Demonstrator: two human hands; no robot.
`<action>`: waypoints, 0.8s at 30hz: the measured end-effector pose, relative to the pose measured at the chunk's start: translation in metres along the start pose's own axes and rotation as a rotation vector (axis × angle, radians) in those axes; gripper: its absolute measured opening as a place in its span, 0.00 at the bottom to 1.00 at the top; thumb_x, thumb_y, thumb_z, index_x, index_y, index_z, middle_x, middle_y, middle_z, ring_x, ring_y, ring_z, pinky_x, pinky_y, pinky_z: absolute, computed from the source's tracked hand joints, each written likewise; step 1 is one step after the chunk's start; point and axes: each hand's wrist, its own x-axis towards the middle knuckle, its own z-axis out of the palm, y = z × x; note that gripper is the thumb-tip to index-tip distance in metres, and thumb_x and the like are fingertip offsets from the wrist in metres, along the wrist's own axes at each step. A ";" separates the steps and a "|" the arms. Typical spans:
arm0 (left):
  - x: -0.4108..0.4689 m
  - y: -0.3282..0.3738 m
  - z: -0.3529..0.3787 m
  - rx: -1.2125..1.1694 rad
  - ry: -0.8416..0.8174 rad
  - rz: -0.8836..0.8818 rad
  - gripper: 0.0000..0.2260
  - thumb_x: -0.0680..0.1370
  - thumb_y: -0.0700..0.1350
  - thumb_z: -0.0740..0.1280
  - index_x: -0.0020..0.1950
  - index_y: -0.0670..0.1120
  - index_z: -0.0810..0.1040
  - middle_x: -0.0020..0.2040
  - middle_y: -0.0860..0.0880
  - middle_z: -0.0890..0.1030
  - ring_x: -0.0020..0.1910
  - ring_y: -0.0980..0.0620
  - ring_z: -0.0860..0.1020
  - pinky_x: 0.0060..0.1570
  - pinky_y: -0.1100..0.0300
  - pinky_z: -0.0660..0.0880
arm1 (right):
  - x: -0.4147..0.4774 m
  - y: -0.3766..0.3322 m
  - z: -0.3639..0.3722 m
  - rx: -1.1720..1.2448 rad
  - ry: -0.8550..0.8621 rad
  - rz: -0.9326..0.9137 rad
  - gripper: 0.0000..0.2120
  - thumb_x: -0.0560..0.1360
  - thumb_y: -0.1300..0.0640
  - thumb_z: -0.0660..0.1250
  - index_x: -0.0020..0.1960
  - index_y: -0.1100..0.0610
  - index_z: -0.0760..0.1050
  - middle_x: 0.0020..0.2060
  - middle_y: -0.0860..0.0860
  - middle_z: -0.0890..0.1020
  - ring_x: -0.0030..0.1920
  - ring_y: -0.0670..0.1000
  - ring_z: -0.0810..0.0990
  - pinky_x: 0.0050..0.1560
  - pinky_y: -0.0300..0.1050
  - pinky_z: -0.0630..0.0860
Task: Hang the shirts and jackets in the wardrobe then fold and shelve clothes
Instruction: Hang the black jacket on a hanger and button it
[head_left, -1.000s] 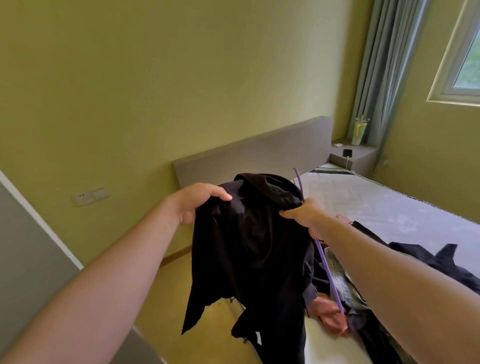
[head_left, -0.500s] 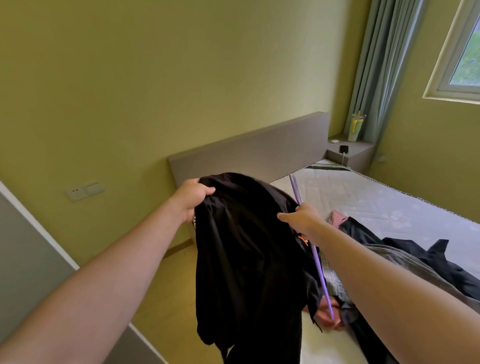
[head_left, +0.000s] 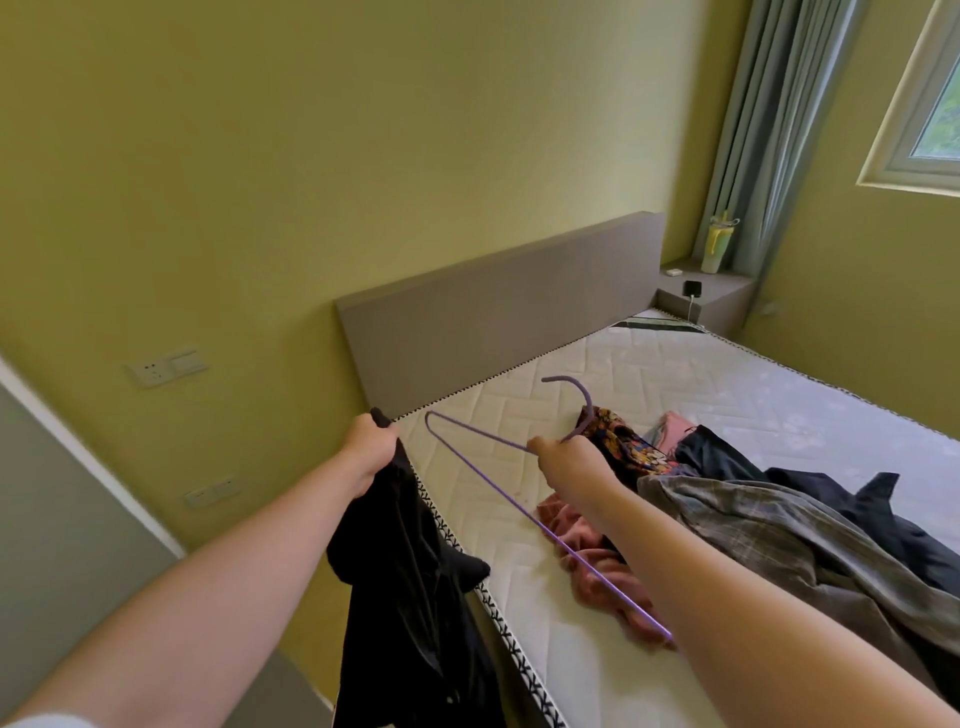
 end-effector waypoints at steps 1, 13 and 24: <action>-0.001 -0.004 -0.003 0.001 0.012 0.012 0.08 0.83 0.42 0.63 0.57 0.37 0.75 0.50 0.41 0.77 0.49 0.43 0.77 0.49 0.52 0.73 | 0.000 0.002 0.002 -0.057 -0.036 -0.002 0.12 0.78 0.53 0.60 0.37 0.55 0.69 0.30 0.52 0.70 0.29 0.52 0.67 0.32 0.44 0.65; -0.057 0.040 -0.028 -0.072 -0.277 0.318 0.09 0.83 0.44 0.64 0.62 0.43 0.77 0.57 0.43 0.83 0.57 0.44 0.82 0.63 0.44 0.76 | 0.000 0.000 0.047 0.041 -0.223 -0.023 0.16 0.76 0.52 0.57 0.59 0.56 0.76 0.24 0.45 0.68 0.24 0.47 0.64 0.26 0.38 0.60; -0.119 0.084 -0.042 -0.082 -0.590 0.461 0.09 0.83 0.43 0.65 0.61 0.45 0.79 0.56 0.42 0.84 0.56 0.42 0.83 0.59 0.51 0.80 | -0.003 -0.028 0.066 0.553 -0.196 0.004 0.06 0.74 0.53 0.59 0.49 0.44 0.66 0.23 0.47 0.62 0.21 0.47 0.59 0.23 0.37 0.57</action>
